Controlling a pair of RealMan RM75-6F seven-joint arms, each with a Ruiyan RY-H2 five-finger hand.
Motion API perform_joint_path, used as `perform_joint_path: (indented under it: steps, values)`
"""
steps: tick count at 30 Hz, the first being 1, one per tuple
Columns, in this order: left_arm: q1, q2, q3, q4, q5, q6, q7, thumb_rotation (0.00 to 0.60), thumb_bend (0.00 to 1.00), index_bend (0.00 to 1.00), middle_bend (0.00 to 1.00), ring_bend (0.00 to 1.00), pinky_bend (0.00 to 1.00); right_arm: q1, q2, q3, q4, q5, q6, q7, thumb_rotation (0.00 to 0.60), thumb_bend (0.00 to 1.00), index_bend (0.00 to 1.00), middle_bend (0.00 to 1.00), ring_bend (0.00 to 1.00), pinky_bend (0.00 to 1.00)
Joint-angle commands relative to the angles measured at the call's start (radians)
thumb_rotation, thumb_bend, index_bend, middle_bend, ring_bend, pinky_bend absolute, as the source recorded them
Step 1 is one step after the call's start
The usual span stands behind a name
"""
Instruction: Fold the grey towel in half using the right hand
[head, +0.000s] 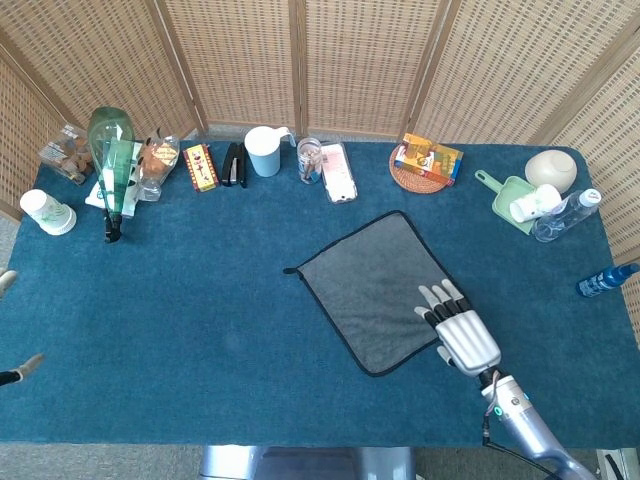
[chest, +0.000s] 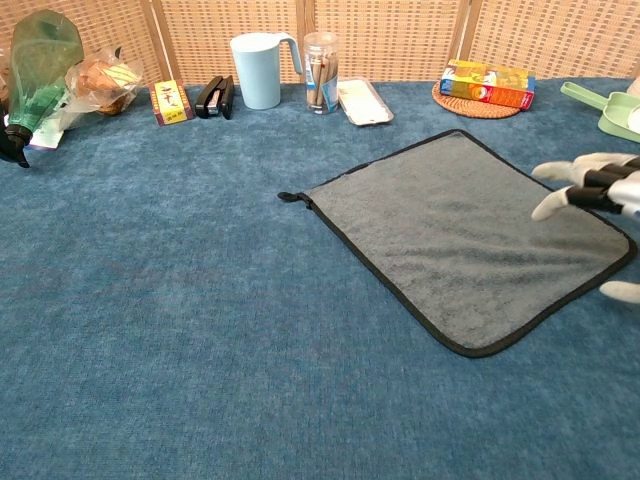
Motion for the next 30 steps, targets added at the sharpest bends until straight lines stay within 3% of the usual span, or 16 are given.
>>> perform_joint_path:
  steps: [1, 30]
  values:
    - [-0.002, -0.002, -0.001, -0.002, -0.003, -0.004, 0.004, 0.6, 0.08, 0.0, 0.0, 0.0, 0.0, 0.009, -0.017, -0.006, 0.01, 0.002, -0.01, -0.008, 0.6, 0.24, 0.23, 0.0, 0.0, 0.0]
    - [0.001, 0.012, 0.001, 0.002, 0.002, -0.006, -0.035, 0.6, 0.08, 0.0, 0.0, 0.0, 0.0, 0.053, -0.083, -0.024, 0.099, -0.002, -0.016, -0.043, 0.6, 0.24, 0.19, 0.0, 0.0, 0.0]
